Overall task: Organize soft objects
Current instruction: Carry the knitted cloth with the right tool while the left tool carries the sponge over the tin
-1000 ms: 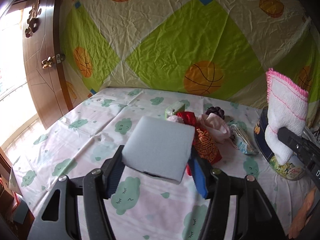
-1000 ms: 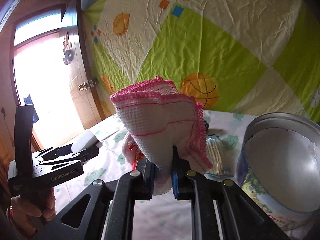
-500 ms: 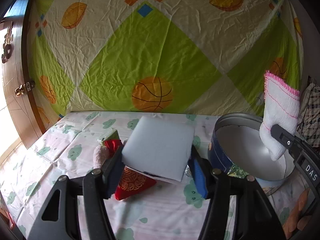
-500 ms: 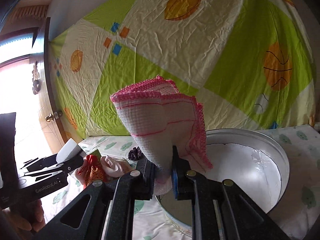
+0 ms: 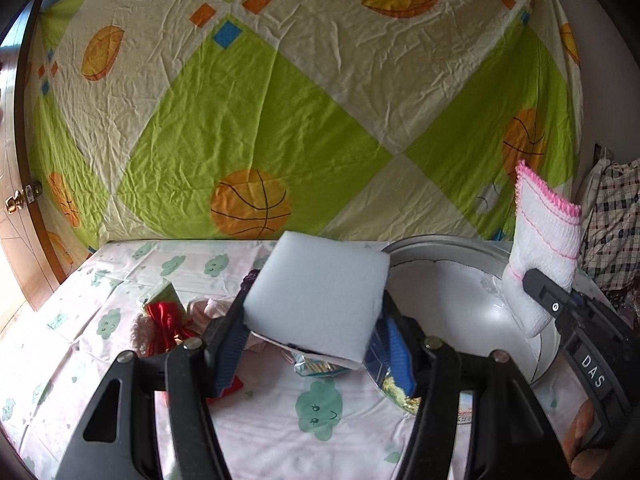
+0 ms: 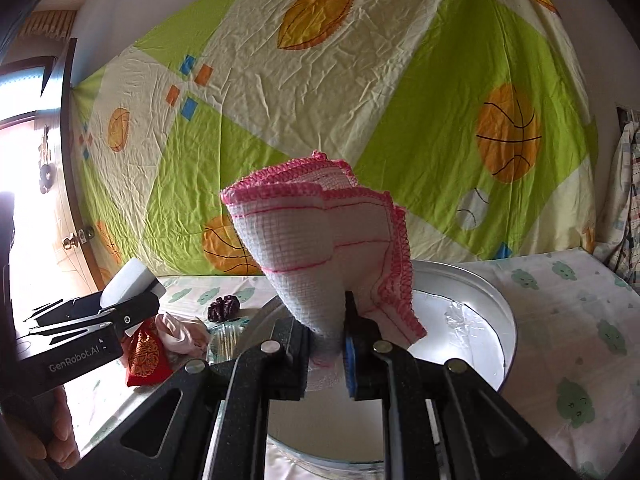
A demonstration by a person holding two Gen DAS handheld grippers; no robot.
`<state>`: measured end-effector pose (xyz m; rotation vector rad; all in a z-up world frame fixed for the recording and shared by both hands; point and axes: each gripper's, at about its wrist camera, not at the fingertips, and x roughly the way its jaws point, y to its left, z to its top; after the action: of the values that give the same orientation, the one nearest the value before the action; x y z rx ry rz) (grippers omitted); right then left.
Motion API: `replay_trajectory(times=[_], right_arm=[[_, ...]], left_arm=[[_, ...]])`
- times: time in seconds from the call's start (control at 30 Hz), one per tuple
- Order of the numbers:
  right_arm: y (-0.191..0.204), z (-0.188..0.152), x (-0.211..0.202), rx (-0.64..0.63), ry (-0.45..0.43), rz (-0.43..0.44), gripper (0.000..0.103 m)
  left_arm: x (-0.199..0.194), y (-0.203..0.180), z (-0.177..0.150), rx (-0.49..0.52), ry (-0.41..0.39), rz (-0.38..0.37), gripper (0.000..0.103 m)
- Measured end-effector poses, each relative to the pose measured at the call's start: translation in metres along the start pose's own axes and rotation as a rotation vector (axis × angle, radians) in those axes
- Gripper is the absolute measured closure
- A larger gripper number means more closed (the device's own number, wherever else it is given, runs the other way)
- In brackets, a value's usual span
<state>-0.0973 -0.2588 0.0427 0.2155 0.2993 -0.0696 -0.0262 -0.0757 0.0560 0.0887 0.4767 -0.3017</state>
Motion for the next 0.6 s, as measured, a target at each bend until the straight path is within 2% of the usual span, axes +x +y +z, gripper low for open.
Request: replay_trajectory(times=[0.4, 0.6], right_arm=[[-0.05, 0.003, -0.005, 0.03, -0.004, -0.116, 0.088], [-0.065, 0.003, -0.002, 0.0, 0.006, -0.19, 0.088]], left_arm=[[0.023, -0.047, 0.004, 0.037, 0.021, -0.042, 0.042], [0.04, -0.072, 0.005, 0.054, 0.04, -0.059, 0.042]])
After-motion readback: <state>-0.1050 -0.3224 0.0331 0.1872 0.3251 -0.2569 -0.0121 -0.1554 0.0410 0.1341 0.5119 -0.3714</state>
